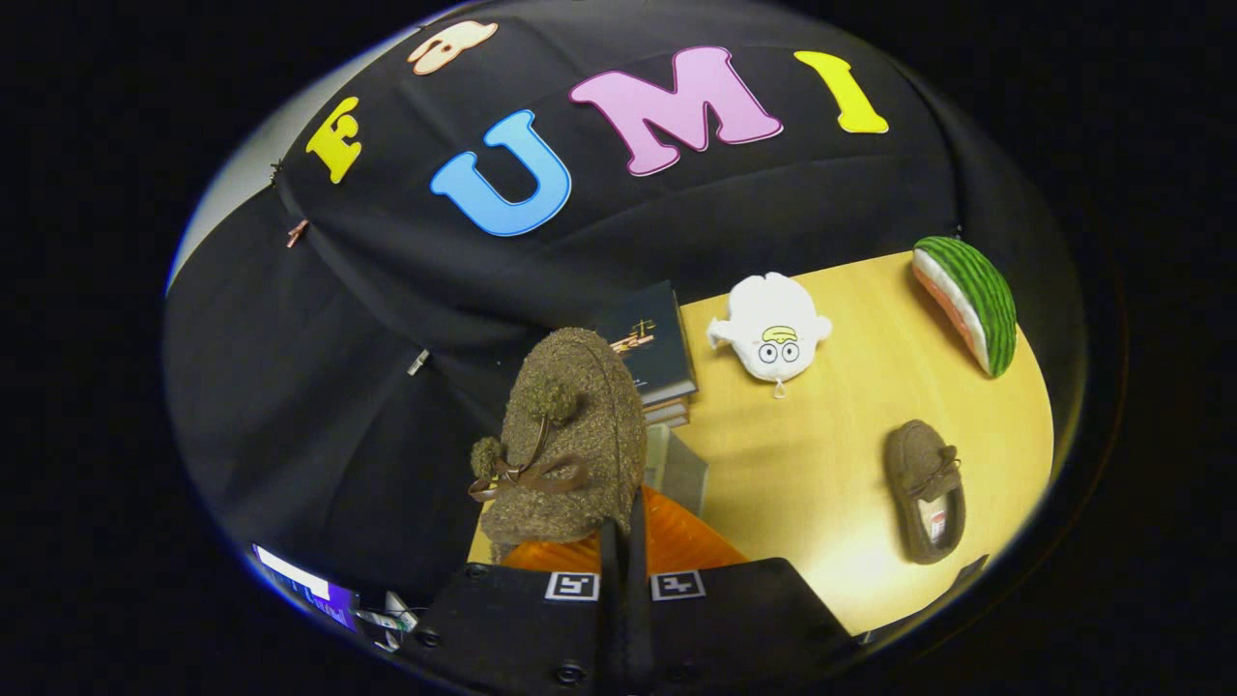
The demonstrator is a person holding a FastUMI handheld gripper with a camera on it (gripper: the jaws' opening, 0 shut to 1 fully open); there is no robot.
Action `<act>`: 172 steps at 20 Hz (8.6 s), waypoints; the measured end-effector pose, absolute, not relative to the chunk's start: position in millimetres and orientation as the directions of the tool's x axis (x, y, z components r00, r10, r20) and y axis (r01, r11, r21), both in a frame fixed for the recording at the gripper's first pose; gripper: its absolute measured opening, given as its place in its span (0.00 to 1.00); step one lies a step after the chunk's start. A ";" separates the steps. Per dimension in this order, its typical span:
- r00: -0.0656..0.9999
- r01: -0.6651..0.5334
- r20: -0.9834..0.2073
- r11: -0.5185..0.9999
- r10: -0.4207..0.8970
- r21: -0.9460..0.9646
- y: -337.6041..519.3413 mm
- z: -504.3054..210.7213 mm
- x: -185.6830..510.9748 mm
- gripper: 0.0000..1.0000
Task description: Open the storage box then place both shoes into the box .Put the left shoe in first, then the right shoe, with the right side of both shoes facing outward in a uniform manner.
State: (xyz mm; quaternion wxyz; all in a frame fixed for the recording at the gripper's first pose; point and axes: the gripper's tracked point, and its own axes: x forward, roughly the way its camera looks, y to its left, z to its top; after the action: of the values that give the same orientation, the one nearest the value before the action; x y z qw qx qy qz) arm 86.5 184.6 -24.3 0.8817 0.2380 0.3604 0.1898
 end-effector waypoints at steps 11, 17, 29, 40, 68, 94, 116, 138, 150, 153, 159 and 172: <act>0.612 -0.056 -0.602 0.788 0.512 0.613 290.6 -83.2 107.3 0.05; 0.576 0.044 -0.686 0.821 0.445 0.570 311.5 -146.5 105.5 0.05; 0.456 0.054 -0.686 0.752 0.567 0.657 368.2 -157.8 91.7 1.00; 0.609 -0.210 -0.638 0.871 0.472 0.444 239.4 -100.0 97.3 0.98; 0.441 -0.135 -0.887 0.987 0.135 0.083 -160.6 -285.2 69.7 0.99; 0.513 0.150 -0.832 0.932 0.212 0.330 -116.9 -251.7 87.0 0.05; 0.587 0.101 -0.661 0.768 0.467 0.632 202.1 -87.6 72.5 0.05; 0.527 0.067 -0.678 0.770 0.513 0.635 275.5 -112.9 82.0 0.99; 0.795 -0.097 -0.500 0.887 0.342 0.452 162.8 -27.4 89.7 0.99; 0.860 -0.096 -0.429 0.913 0.276 0.396 127.7 -10.0 95.9 0.98; 0.944 -0.144 -0.264 0.968 0.197 0.205 62.6 20.6 89.9 0.98; 0.988 -0.152 0.008 0.975 0.153 0.160 -73.1 58.5 61.0 0.98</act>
State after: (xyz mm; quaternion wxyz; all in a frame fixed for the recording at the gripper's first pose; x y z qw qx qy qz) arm 61.0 -73.1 58.5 0.9938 0.0804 0.0022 0.0767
